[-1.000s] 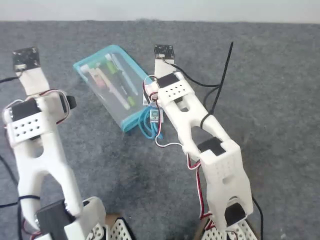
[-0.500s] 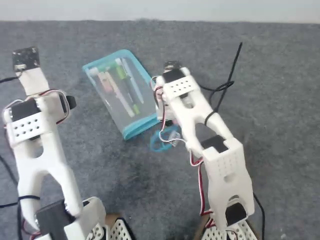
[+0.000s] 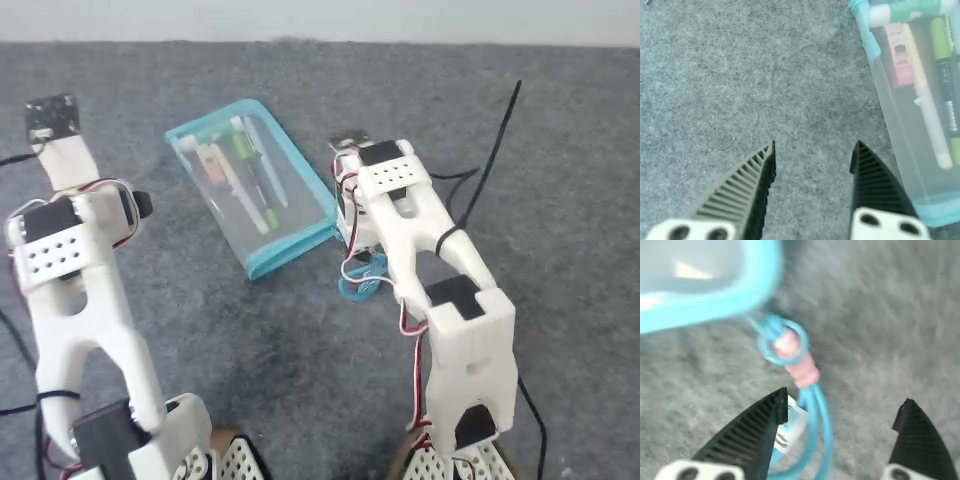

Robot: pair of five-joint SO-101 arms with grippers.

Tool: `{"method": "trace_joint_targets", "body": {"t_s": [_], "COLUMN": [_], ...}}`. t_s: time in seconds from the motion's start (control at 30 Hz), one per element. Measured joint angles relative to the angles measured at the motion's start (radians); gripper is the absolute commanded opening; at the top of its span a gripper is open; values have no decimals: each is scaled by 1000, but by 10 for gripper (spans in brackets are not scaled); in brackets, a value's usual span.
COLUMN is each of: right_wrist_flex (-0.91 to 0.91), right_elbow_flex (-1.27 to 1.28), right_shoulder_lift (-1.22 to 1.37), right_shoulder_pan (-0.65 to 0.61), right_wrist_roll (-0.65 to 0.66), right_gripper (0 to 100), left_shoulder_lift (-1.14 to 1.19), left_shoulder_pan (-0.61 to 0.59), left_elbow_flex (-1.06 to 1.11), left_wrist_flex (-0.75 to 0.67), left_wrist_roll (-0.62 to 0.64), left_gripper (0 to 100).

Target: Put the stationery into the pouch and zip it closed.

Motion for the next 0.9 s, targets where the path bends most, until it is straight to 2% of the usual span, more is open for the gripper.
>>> {"method": "trace_joint_targets", "body": {"t_s": [0.27,0.53,0.8,0.9], "right_wrist_flex": [-91,-95,-81,-41], "right_elbow_flex": [11,11,6,-18], "right_shoulder_lift": [-17,74,77,-5], "right_shoulder_pan": [-83,-37,-6,-11], "right_wrist_roll": [84,87,94,81], "right_gripper": [199,2,6,6], "left_shoulder_lift": [0,0,0,0], "left_shoulder_pan": [17,18,18,34], "left_elbow_flex": [0,0,0,5], "left_wrist_flex": [0,0,0,0], "left_wrist_roll": [0,0,-5,-69], "left_gripper": [232,232,232,232]}}
